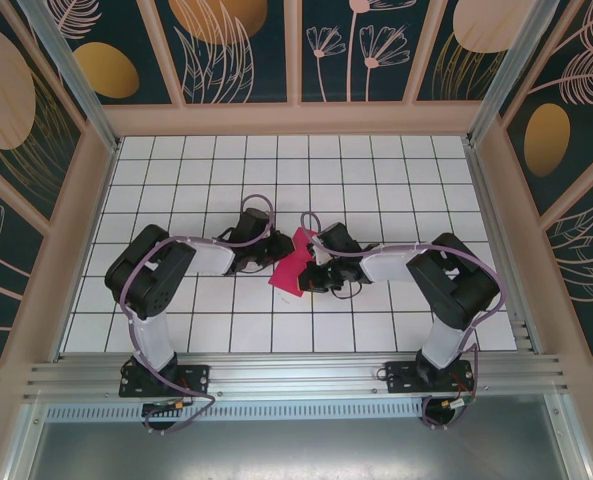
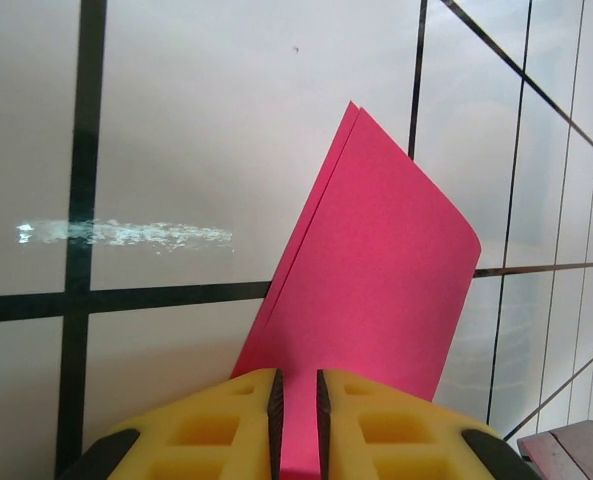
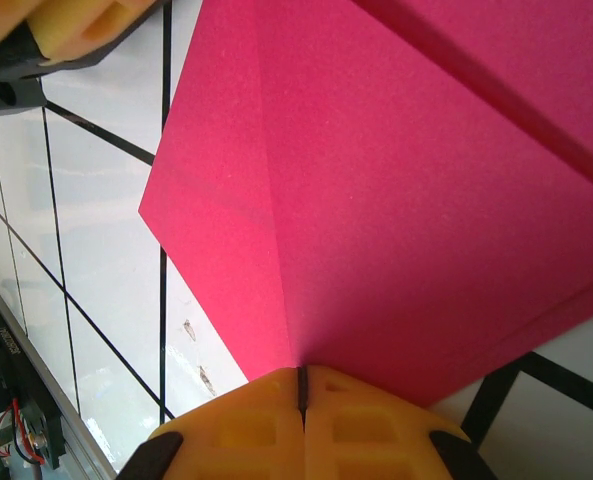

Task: Fold a paper plane with a square sheet of paper (pick it up from the middle)
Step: Fold the triangle a second time at the center of the table.

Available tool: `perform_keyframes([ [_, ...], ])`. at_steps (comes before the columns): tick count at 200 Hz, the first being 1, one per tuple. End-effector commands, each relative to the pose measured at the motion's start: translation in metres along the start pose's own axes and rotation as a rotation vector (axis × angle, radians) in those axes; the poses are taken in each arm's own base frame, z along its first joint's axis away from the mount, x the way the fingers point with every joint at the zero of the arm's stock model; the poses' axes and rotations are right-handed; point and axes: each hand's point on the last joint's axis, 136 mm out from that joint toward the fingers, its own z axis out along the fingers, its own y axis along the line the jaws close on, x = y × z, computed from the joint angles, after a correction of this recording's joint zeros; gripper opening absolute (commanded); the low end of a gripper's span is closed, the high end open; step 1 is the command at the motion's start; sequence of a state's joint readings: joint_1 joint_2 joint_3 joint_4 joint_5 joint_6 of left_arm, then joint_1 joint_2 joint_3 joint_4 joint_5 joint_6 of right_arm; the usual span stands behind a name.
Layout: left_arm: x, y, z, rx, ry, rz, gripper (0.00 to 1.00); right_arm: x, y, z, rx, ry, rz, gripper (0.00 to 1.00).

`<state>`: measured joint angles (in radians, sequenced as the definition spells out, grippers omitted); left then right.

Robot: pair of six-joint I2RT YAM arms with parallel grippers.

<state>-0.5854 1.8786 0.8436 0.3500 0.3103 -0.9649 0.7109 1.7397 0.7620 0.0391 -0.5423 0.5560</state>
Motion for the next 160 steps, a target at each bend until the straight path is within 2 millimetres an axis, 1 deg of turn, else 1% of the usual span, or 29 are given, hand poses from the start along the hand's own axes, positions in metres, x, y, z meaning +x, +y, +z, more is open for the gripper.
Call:
perform_keyframes([
  [1,-0.019,0.023,0.008,-0.094,-0.058,0.045,0.21,0.030,-0.037,0.005,0.137,0.084,0.055,0.01],
  [15,-0.022,0.016,0.006,-0.075,-0.065,0.059,0.23,0.028,-0.036,0.005,0.135,0.079,0.054,0.01],
  [29,-0.025,0.005,0.000,-0.044,-0.075,0.073,0.26,0.027,-0.036,0.005,0.134,0.077,0.053,0.01],
  [63,-0.032,-0.023,-0.027,0.028,-0.119,0.087,0.29,0.026,-0.035,0.006,0.129,0.076,0.054,0.02],
  [82,-0.026,-0.037,-0.040,0.103,-0.109,0.072,0.28,0.024,-0.033,0.007,0.124,0.074,0.054,0.02],
  [95,-0.016,-0.037,-0.039,0.127,-0.073,0.062,0.24,0.022,-0.031,0.006,0.122,0.069,0.050,0.02],
  [114,0.000,-0.047,-0.040,0.195,-0.009,0.068,0.23,0.020,-0.029,0.005,0.119,0.064,0.046,0.02],
  [128,0.013,-0.044,-0.033,0.203,0.037,0.068,0.21,0.018,-0.028,0.005,0.116,0.061,0.042,0.02],
  [143,0.024,-0.035,-0.024,0.190,0.078,0.053,0.19,0.017,-0.026,0.005,0.111,0.060,0.038,0.02],
  [160,0.031,-0.024,-0.015,0.175,0.104,0.026,0.18,0.015,-0.023,0.004,0.105,0.059,0.033,0.02],
])
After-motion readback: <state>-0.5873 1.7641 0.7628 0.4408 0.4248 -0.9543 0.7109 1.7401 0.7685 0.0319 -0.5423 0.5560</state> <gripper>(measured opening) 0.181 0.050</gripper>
